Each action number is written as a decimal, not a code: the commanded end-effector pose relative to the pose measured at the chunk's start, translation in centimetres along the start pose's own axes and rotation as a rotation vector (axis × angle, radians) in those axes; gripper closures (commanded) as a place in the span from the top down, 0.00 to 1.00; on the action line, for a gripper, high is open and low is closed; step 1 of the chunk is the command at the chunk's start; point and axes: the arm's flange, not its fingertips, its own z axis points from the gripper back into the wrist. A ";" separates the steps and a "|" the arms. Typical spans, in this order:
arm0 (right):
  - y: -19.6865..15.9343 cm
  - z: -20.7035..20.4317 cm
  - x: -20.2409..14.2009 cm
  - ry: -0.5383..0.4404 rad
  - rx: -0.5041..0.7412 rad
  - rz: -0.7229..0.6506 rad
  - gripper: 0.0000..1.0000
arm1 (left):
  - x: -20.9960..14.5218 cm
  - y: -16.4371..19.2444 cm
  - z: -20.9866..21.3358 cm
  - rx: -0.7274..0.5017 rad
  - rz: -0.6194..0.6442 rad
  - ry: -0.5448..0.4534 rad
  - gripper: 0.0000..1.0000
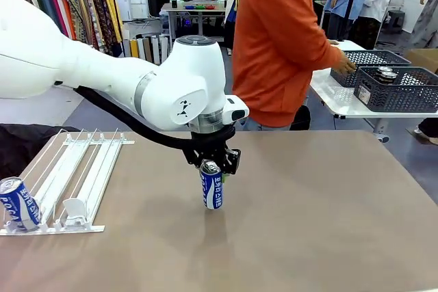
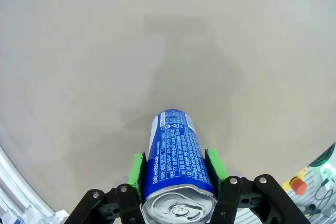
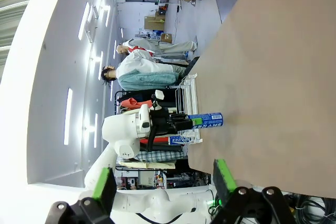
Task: Retrieve and store the cans from the dispenser.
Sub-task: Pick up one can from the Automatic Can Dispenser and place it in the middle of the table.
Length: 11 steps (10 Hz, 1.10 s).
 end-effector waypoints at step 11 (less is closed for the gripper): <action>0.6 -0.1 0.2 -0.008 0.017 -0.011 1.00 | -5.2 6.3 14.5 -0.009 -0.014 -0.132 1.00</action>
